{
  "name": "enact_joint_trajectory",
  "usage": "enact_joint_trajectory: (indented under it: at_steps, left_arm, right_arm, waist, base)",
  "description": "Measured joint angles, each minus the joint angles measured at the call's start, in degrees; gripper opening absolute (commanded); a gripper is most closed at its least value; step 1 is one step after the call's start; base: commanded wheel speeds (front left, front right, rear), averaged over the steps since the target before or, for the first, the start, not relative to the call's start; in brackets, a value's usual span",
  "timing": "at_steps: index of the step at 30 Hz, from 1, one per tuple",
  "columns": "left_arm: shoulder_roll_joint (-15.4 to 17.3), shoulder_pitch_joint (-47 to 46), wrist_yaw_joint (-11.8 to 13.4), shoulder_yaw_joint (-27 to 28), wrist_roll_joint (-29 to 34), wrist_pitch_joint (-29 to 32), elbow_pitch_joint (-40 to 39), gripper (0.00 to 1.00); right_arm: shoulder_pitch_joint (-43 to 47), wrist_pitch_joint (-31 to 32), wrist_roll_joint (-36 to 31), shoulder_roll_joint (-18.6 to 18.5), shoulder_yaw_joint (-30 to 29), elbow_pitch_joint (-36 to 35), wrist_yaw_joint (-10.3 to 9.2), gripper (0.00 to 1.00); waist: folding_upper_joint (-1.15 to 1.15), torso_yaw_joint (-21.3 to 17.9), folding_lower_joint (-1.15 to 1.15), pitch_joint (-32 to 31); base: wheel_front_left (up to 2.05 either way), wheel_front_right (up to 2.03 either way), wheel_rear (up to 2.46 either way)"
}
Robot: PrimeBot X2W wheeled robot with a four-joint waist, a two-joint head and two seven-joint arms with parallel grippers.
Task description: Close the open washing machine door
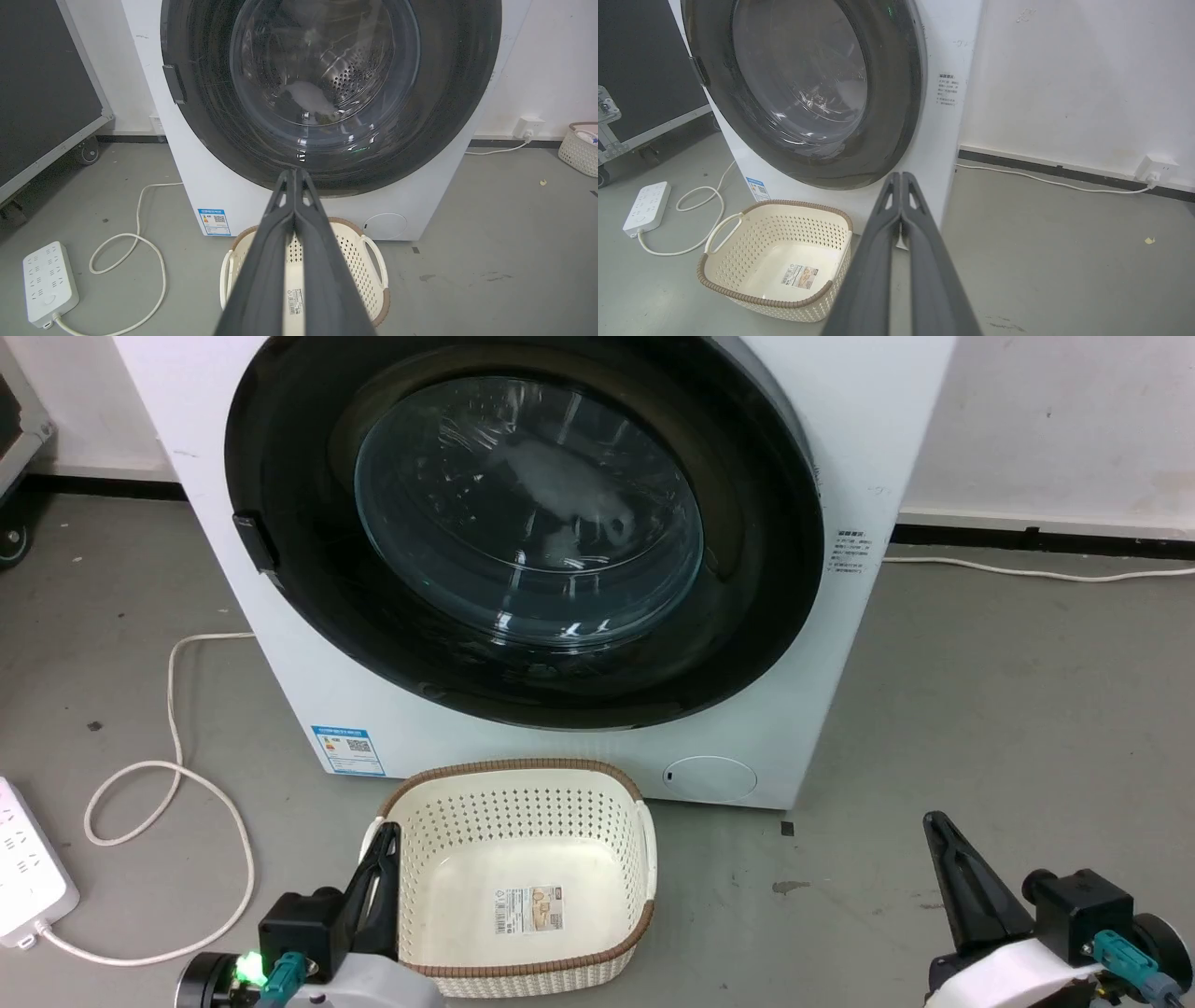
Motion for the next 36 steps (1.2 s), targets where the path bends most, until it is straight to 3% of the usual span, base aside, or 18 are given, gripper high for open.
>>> enact_joint_trajectory:
  at_steps: [36]
  left_arm:
    - [-0.08, -1.06, 0.83, 1.91, 2.02, 4.03, -1.41, 0.00]
  right_arm:
    - [-0.62, 4.19, -1.52, 0.02, 0.92, -1.82, 0.00, 0.00]
  waist:
    - [0.00, -0.43, 0.00, 0.01]
  base:
    - [0.00, 0.00, 0.00]
